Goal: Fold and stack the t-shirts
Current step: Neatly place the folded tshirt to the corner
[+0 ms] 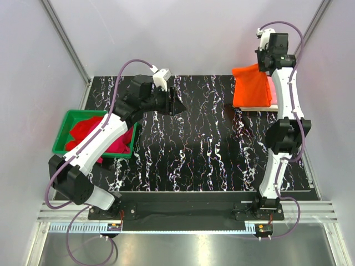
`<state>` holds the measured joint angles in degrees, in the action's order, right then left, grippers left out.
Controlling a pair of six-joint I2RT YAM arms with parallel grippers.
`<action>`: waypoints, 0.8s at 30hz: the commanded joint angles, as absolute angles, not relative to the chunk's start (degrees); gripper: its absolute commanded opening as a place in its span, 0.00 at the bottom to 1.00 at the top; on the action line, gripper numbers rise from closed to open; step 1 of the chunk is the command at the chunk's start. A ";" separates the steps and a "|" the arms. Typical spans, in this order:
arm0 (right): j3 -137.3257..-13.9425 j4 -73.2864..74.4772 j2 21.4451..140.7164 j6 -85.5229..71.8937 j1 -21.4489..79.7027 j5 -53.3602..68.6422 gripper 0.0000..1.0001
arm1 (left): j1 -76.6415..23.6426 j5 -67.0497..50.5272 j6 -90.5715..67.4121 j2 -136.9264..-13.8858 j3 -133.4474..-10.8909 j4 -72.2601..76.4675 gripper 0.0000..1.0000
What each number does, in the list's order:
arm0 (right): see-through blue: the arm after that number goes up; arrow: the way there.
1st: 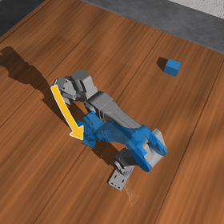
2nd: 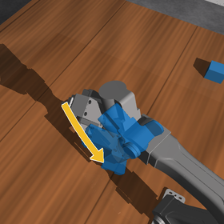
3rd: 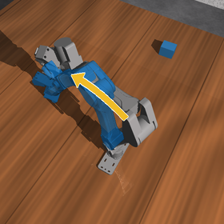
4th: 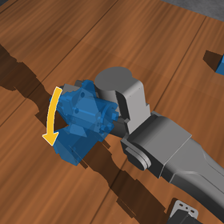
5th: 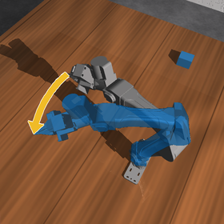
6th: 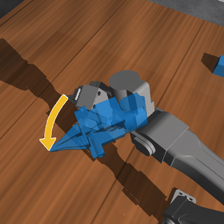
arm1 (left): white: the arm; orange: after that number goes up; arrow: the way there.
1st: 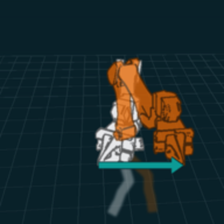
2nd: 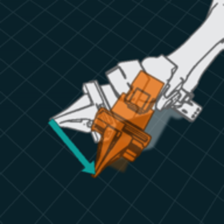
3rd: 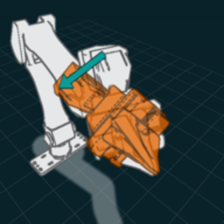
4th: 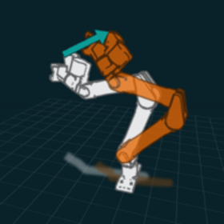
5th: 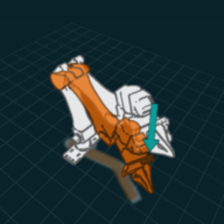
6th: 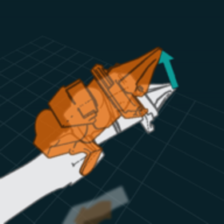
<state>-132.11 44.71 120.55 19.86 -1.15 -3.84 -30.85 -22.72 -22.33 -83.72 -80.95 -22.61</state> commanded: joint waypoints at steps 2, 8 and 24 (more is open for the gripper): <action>-142.45 45.35 125.85 21.45 -3.60 -3.69 0.00 | -31.11 -24.34 -22.24 -82.79 -80.86 -20.13 0.57; -151.59 46.23 132.62 22.94 -4.92 -3.78 0.00 | -31.20 -25.31 -22.32 -84.28 -81.38 -20.48 0.57; -160.57 34.63 146.42 30.59 -7.73 -5.36 0.00 | -31.20 -26.01 -21.88 -89.38 -82.62 -22.06 0.57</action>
<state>-157.16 41.21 145.62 28.32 -6.98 -4.12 -30.96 -24.86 -22.31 -88.27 -80.95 -23.16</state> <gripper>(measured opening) 0.031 0.569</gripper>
